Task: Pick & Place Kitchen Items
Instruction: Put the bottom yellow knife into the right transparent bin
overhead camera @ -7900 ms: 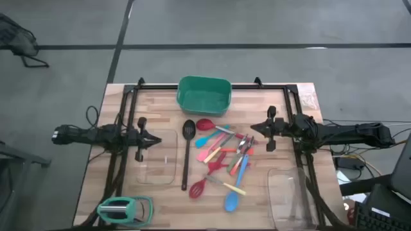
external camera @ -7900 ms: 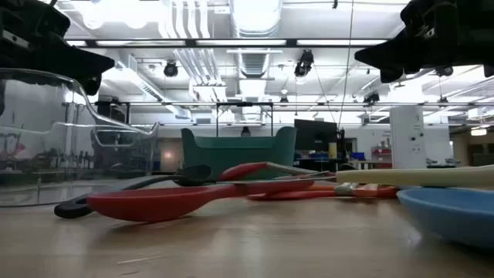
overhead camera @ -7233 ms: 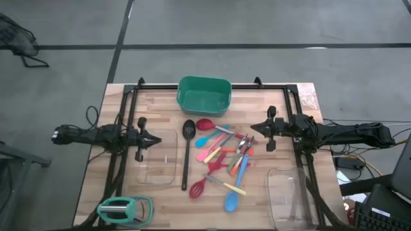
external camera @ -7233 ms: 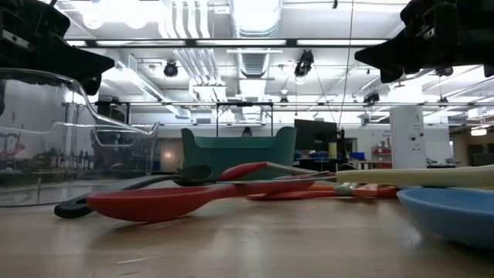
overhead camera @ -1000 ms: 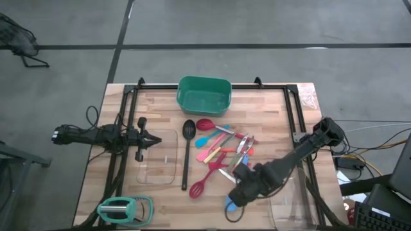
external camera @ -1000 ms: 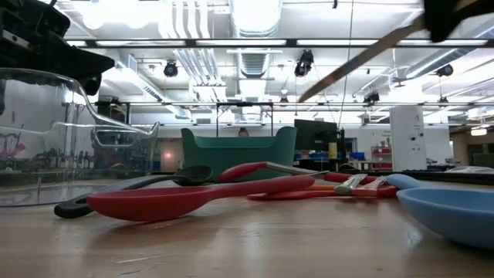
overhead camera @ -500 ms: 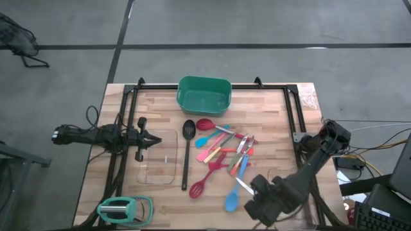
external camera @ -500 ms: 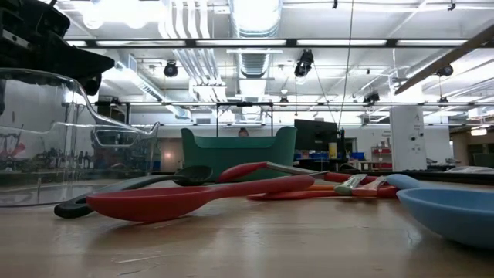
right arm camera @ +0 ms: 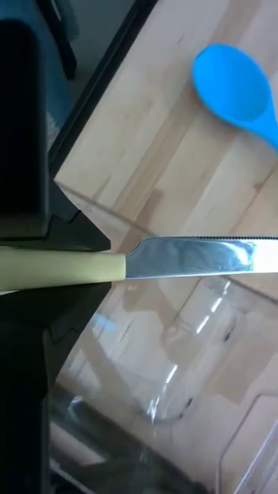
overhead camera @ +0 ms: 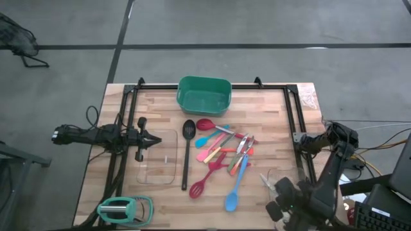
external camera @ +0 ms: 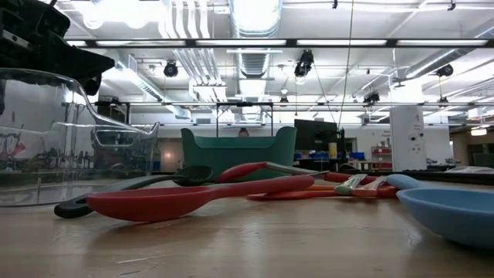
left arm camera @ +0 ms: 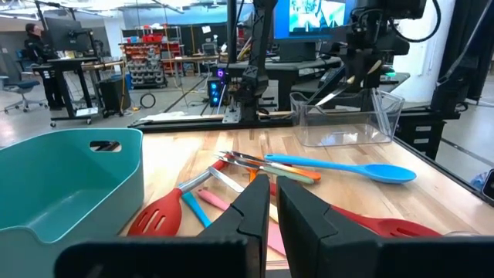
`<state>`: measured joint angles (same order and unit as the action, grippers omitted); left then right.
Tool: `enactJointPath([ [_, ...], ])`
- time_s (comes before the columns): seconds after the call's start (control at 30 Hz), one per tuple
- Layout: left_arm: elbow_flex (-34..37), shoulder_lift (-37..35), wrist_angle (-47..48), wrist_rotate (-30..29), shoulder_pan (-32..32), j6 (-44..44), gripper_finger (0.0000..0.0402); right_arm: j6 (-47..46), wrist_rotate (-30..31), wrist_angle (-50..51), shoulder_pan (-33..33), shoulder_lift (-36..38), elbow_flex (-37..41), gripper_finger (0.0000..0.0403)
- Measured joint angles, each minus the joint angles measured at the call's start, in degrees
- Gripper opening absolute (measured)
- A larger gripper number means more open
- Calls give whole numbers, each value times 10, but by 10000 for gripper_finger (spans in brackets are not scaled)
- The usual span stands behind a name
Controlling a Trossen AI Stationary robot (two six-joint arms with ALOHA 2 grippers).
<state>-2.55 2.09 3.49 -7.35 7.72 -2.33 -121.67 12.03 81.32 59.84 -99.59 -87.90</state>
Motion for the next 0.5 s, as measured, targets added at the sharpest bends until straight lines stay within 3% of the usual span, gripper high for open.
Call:
enactJointPath([
  [0.37, 0, 0, 0, 0, 0, 0, 32, -106, -14, 87, 70, 0, 1, 63],
  [0.5, 0, 0, 0, 0, 0, 0, 32, -118, -17, 84, 73, -2, 8, 51],
])
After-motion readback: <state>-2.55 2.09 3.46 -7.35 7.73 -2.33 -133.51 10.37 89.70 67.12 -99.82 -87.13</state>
